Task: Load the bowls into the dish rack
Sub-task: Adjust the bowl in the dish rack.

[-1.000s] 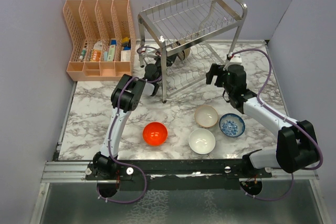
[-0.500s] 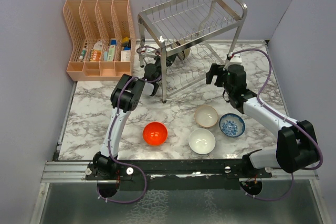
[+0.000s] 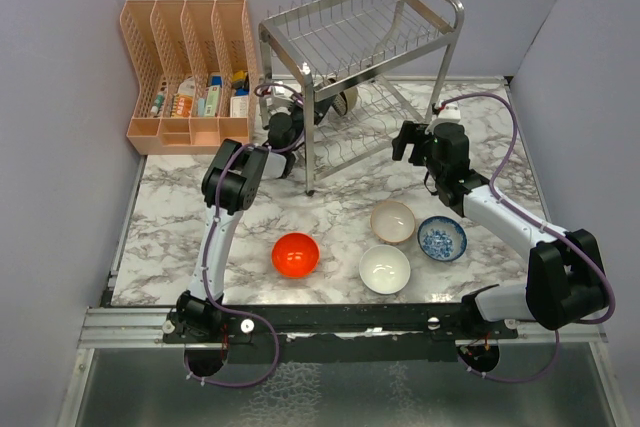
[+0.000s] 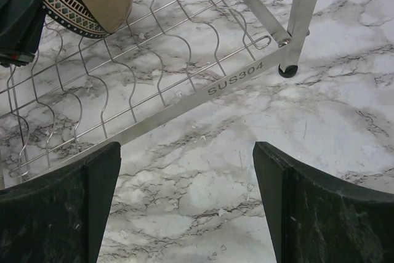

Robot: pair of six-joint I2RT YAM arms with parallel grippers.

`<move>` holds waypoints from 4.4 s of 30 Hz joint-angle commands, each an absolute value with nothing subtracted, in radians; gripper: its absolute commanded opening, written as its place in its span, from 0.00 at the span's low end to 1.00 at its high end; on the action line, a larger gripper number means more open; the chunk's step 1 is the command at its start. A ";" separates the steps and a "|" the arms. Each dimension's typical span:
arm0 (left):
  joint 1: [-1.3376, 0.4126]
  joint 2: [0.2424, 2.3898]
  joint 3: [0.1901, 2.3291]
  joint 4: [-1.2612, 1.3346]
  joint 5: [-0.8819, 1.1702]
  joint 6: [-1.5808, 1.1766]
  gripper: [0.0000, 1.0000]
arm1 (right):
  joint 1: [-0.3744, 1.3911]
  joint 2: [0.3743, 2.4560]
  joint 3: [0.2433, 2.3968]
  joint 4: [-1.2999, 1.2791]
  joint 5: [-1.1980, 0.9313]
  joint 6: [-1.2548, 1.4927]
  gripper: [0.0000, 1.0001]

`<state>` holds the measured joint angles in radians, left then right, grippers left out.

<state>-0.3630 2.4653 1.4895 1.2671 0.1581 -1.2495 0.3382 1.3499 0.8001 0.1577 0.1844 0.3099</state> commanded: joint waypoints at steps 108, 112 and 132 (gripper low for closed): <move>-0.346 2.041 1.191 0.610 0.394 -0.422 0.99 | 0.331 1.362 0.836 0.193 -0.140 0.232 0.98; -0.346 2.002 1.209 0.514 0.351 -0.341 0.99 | 0.331 1.355 0.830 0.200 -0.152 0.230 0.98; -0.345 1.750 1.102 0.202 0.137 -0.143 0.99 | 0.331 1.351 0.832 0.207 -0.204 0.233 0.96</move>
<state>-0.3408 1.8183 1.1446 0.2504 0.1989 -0.1596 0.3382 1.3613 0.8070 0.1772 -0.1627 0.2386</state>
